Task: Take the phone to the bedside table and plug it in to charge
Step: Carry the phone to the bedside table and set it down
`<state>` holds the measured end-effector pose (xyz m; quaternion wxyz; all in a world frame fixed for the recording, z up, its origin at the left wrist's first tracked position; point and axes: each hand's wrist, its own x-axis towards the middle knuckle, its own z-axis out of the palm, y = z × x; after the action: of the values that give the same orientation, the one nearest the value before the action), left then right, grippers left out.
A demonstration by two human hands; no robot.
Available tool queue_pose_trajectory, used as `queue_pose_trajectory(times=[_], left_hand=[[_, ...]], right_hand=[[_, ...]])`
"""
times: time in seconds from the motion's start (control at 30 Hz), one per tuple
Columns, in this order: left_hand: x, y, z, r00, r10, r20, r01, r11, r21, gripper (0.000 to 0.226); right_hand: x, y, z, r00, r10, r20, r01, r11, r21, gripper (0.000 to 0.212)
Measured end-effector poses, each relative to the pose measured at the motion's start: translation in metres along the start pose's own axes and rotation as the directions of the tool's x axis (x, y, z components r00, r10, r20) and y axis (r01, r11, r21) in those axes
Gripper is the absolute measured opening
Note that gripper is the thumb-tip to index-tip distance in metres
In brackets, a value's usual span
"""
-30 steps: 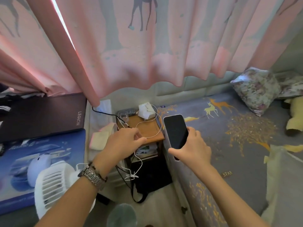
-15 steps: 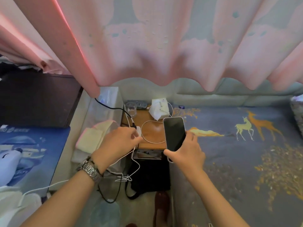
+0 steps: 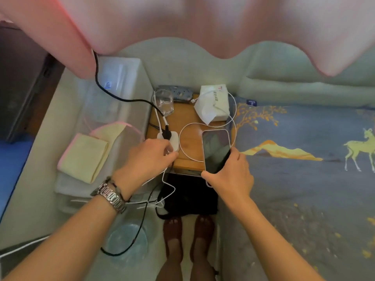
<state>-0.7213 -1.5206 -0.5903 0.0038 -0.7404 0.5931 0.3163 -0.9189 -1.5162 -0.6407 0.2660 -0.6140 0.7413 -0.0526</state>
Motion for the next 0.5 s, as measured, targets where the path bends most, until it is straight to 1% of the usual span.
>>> queue_pose_trajectory(times=[0.13,0.3,0.5], left_hand=[[0.034,-0.017,0.028,0.998,-0.006,0.055,0.006,1.000,0.002,0.029],[0.069,-0.031,0.054,0.997,-0.002,0.075,0.000,1.000,0.027,0.030],[0.096,-0.046,0.076,0.995,-0.014,0.100,0.012,1.000,0.021,0.027]], right_hand=[[0.025,-0.001,0.040,1.000,0.006,0.018,-0.005,0.999,-0.037,0.095],[0.054,-0.002,0.084,0.998,0.052,0.026,-0.051,0.998,-0.039,0.092],[0.084,-0.003,0.117,0.994,0.106,0.017,-0.106,0.994,-0.036,0.091]])
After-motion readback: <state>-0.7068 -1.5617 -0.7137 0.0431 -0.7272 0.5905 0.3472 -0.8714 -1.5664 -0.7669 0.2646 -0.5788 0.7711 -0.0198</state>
